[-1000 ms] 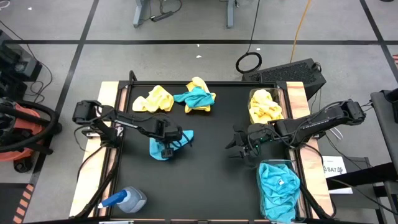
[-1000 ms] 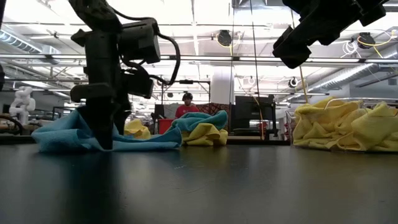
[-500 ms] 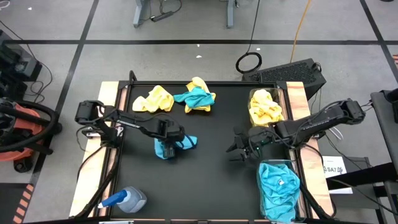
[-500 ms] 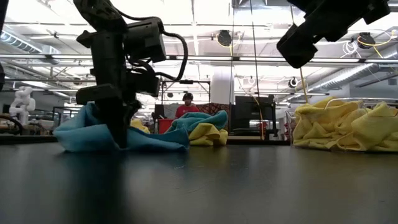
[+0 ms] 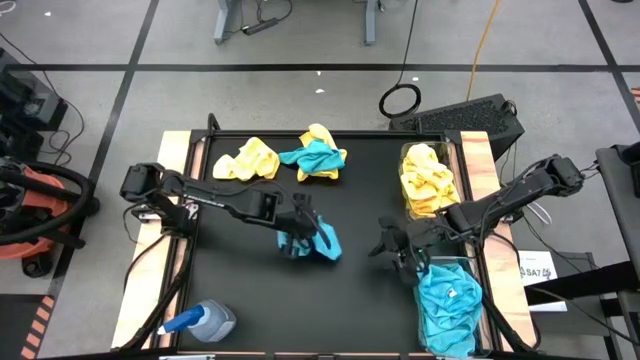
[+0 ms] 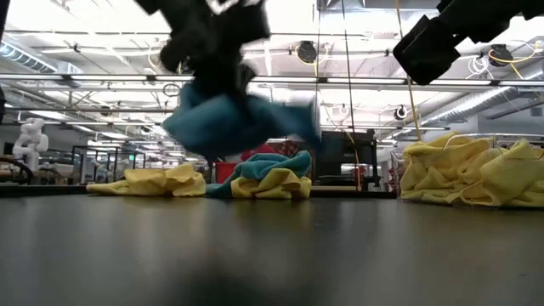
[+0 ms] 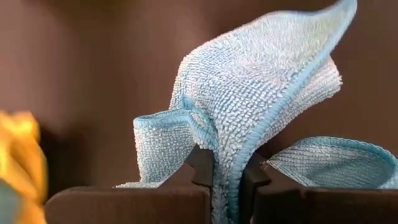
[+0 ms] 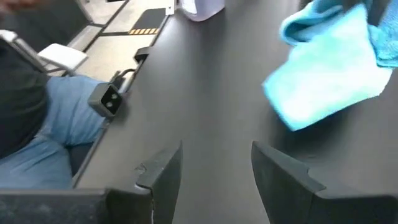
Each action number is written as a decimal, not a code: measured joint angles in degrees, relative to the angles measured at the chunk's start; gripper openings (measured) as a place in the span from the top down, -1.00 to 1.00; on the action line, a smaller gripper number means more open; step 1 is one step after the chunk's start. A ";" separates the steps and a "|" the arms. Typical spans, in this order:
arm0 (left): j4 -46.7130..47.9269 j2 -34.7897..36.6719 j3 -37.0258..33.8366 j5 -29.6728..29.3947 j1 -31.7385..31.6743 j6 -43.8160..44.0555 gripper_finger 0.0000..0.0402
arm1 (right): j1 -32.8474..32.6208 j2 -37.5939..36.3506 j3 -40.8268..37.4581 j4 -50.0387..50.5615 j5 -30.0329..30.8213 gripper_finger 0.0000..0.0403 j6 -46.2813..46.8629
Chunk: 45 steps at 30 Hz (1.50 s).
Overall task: Sort microfiber towel by color & place in baskets
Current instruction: Put the blue towel into the bottom transparent bin
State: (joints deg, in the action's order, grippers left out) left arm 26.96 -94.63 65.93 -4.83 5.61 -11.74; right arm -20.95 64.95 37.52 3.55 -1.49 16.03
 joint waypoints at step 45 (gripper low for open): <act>-27.60 -0.44 8.29 15.24 6.79 -17.76 0.90 | 3.32 16.43 -0.02 -43.15 12.39 -0.68 -24.86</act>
State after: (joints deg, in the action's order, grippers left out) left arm -0.64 -95.07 74.22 10.41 12.40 -29.50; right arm -17.63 81.38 37.50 -39.60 10.90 -8.83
